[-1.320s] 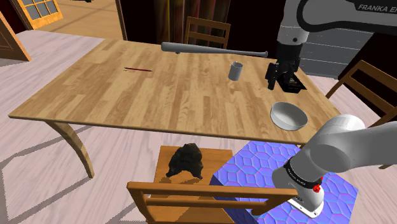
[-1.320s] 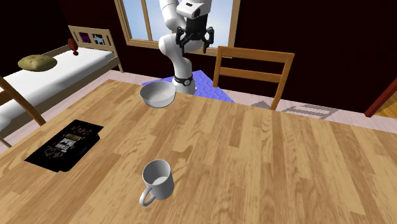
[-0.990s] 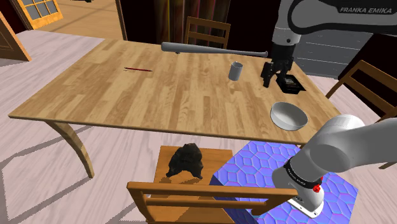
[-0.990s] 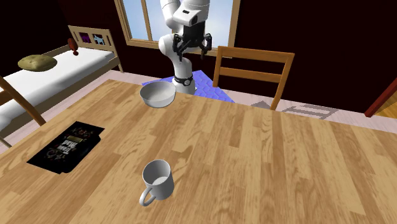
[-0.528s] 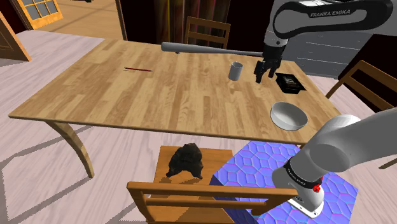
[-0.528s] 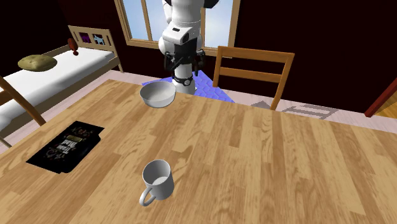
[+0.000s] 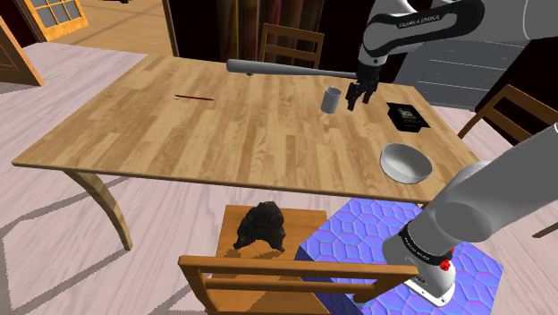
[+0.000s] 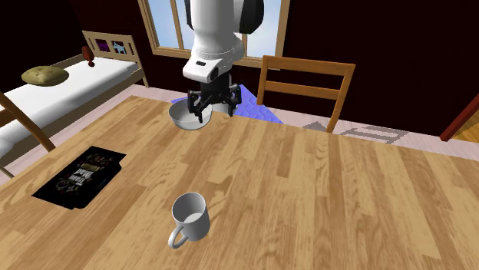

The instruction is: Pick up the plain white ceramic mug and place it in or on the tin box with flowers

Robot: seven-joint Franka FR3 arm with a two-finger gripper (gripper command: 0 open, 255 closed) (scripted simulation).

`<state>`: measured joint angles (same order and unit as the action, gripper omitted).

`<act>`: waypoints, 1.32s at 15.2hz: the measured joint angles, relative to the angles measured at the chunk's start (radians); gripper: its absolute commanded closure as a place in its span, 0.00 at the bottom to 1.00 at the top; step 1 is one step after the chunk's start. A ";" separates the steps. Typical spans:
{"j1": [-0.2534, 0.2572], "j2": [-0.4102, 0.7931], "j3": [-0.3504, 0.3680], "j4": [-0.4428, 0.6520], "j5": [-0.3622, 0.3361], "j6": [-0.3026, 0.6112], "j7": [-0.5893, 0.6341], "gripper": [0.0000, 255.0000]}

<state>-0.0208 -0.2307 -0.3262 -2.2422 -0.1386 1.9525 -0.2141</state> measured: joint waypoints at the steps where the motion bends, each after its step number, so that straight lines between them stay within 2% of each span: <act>1: 0.000 0.031 -0.010 0.020 0.009 0.018 -0.023 0.00; 8: -0.015 0.316 -0.055 0.251 0.134 0.108 -0.197 0.00; 12: -0.046 0.456 -0.054 0.389 0.209 0.127 -0.287 0.00; 17: -0.113 0.664 -0.031 0.628 0.304 0.114 -0.390 0.00; 20: -0.126 0.706 -0.022 0.667 0.321 0.120 -0.405 0.00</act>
<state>-0.1468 0.4752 -0.3483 -1.5750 0.1821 2.0725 -0.6190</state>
